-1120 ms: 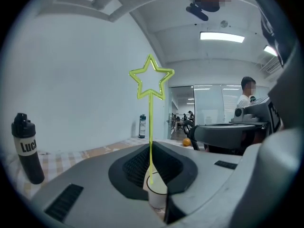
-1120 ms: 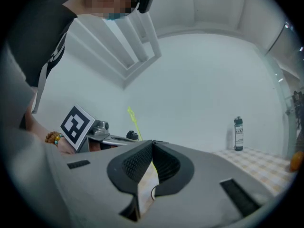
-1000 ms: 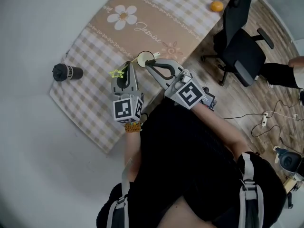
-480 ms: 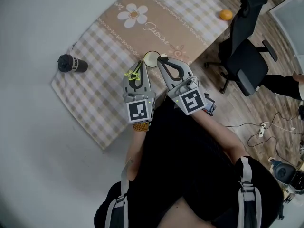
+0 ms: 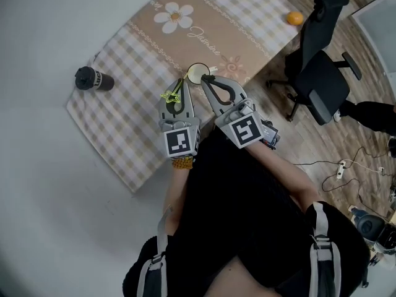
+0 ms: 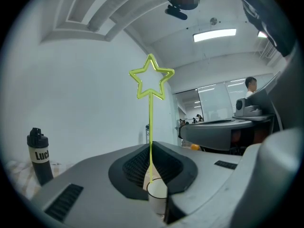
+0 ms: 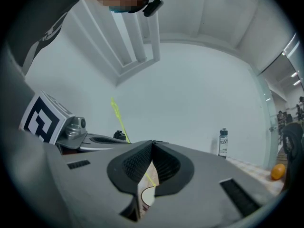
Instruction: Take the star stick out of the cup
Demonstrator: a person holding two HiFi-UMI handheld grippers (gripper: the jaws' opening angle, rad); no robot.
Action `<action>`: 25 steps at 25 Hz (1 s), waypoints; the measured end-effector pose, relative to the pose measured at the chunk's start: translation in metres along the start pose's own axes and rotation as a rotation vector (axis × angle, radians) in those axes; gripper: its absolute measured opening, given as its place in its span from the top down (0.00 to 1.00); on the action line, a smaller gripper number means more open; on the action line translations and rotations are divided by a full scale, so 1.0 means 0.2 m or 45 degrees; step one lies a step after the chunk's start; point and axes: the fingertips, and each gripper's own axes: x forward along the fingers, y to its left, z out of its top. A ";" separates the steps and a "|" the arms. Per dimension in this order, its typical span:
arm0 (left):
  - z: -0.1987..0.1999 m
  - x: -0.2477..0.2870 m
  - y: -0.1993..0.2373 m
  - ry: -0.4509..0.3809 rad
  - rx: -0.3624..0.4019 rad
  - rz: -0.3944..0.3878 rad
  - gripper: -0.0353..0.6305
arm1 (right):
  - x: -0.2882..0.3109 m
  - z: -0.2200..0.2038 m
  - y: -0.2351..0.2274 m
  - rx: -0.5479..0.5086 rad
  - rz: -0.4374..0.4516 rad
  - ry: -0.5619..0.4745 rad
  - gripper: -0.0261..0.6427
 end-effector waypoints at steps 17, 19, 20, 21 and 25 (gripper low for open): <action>-0.02 -0.04 0.00 0.018 0.005 0.003 0.92 | -0.01 -0.04 0.05 0.023 0.052 0.029 0.95; 0.00 -0.04 0.00 0.002 0.001 0.000 0.92 | -0.01 -0.04 0.06 0.029 0.072 0.036 0.95; 0.00 -0.04 -0.01 -0.001 0.001 -0.001 0.92 | -0.01 -0.04 0.07 0.029 0.080 0.039 0.95; 0.00 -0.04 -0.01 0.000 0.005 -0.002 0.92 | -0.01 -0.04 0.07 0.029 0.084 0.041 0.95; 0.01 -0.05 -0.03 -0.010 0.016 -0.002 0.92 | -0.02 -0.05 0.07 0.041 0.087 0.046 0.95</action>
